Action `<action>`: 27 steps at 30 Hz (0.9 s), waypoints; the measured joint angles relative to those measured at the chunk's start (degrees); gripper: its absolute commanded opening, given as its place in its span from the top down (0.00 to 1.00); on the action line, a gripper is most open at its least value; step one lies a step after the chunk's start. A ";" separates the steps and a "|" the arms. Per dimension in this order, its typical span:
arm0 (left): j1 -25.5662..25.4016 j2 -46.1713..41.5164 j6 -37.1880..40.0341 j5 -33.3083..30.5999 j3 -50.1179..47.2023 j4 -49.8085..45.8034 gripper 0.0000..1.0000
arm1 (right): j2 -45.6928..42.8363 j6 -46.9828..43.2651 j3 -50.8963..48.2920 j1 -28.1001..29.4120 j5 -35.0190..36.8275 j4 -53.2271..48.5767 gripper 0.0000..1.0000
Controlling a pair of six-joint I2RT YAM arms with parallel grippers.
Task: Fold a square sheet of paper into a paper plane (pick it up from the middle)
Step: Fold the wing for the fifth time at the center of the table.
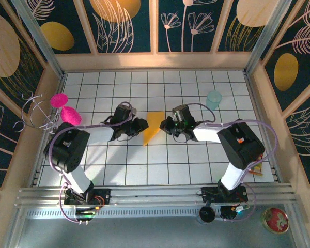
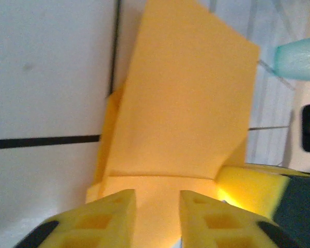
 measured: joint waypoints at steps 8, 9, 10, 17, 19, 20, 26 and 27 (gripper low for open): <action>-0.42 -8.33 9.20 -4.15 -2.19 4.42 0.48 | -2.05 1.62 0.02 -2.12 -0.81 -0.11 1.00; -0.76 -8.52 10.97 -5.11 -2.36 4.42 0.47 | -2.05 1.97 0.04 -2.12 -1.22 -0.24 1.00; -1.31 -8.57 12.70 -6.14 -2.40 4.33 0.46 | -2.08 2.29 0.11 -2.12 -1.53 -0.42 1.00; -8.55 -7.23 25.05 -14.53 -0.55 1.42 0.44 | -2.05 4.52 0.76 -4.24 -3.58 -0.48 1.00; -9.77 -6.43 27.91 -16.17 -0.02 1.27 0.42 | -2.05 4.96 0.87 -4.74 -4.04 -0.48 1.00; -10.36 -6.01 29.38 -17.03 0.13 1.25 0.41 | -2.05 5.35 0.87 -4.90 -4.44 -0.46 1.00; -13.88 -2.86 37.07 -23.23 1.49 0.55 0.44 | -2.05 7.15 0.85 -5.14 -6.32 -0.35 1.00; -14.29 -2.47 38.01 -23.87 1.73 0.44 0.44 | -2.03 7.34 0.85 -5.20 -6.43 -0.33 1.00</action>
